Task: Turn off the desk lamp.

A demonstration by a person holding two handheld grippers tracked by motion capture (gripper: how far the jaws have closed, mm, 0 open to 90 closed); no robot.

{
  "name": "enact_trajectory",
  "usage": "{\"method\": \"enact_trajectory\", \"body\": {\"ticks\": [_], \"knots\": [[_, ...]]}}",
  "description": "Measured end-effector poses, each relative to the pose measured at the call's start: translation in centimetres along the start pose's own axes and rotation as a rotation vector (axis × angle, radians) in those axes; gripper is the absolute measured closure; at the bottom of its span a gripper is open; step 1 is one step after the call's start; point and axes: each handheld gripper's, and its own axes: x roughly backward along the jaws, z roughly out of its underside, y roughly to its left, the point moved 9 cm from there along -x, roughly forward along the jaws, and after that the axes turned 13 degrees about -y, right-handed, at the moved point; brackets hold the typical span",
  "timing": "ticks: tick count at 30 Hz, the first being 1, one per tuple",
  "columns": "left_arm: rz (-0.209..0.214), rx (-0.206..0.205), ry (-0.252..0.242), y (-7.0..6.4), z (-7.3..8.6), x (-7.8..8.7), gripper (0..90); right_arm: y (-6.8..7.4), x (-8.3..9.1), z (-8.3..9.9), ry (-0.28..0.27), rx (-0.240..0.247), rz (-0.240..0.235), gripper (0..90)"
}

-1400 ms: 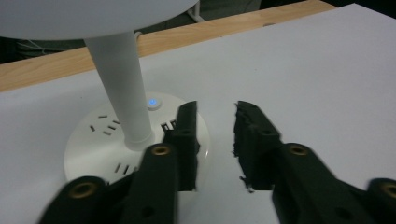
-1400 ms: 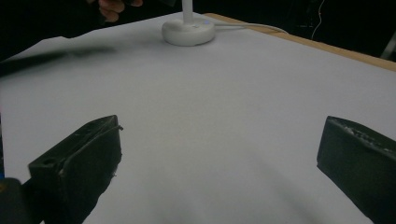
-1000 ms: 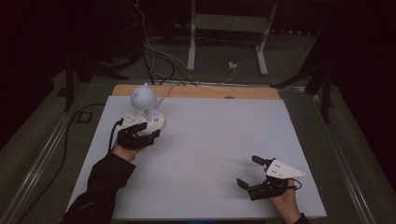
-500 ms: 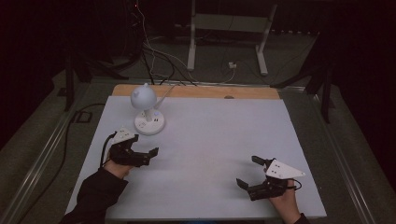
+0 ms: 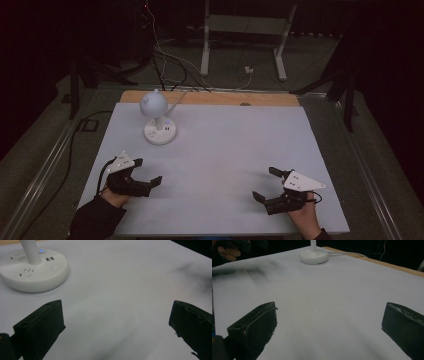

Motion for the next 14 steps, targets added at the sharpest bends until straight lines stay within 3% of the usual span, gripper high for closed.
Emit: {"method": "enact_trajectory", "body": {"ticks": [6,11,14], "knots": [[0.019,-0.029,-0.021,-0.2,1.3,0.8,0.5,0.0,0.0,0.1,0.004,-0.004,0.000,0.0],[0.037,-0.063,0.029,-0.7,2.9,0.8,0.5,0.0,-0.1,0.1,0.005,-0.003,0.001,0.0],[0.051,-0.056,0.024,-0.9,3.0,0.6,0.5,-0.1,-0.1,0.1,0.005,-0.004,0.002,0.0]]}}
